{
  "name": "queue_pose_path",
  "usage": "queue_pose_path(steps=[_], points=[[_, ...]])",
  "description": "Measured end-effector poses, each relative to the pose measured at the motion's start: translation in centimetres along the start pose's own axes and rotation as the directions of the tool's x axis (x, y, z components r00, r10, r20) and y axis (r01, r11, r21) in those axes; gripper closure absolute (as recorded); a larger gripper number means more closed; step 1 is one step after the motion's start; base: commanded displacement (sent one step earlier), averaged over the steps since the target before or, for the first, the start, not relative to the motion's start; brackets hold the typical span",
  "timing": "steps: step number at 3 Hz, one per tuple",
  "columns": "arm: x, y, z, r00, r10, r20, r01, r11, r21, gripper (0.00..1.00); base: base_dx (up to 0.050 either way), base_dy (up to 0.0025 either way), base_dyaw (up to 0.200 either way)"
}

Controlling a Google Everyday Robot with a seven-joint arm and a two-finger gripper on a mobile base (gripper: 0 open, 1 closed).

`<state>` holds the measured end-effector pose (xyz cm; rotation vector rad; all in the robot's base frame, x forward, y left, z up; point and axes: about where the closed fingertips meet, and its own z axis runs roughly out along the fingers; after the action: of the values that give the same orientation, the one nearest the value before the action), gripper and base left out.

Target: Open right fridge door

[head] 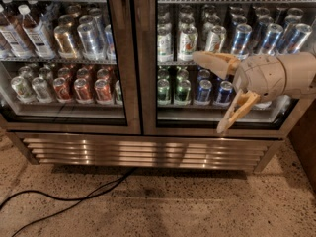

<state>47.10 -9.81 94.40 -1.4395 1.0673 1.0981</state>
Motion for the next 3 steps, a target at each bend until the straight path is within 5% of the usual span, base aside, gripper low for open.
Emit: queue_pose_path(steps=[1,2,3], points=[[-0.82,0.82,-0.01,0.985,-0.150,0.080,0.151,0.9885,-0.011,0.00,0.000,0.00000,0.000],[-0.82,0.82,-0.01,0.985,-0.150,0.080,0.151,0.9885,-0.011,0.00,0.000,0.00000,0.000],[-1.00,0.30,0.05,0.996,-0.055,0.077,0.056,0.9984,-0.011,0.00,0.000,0.00000,0.000]])
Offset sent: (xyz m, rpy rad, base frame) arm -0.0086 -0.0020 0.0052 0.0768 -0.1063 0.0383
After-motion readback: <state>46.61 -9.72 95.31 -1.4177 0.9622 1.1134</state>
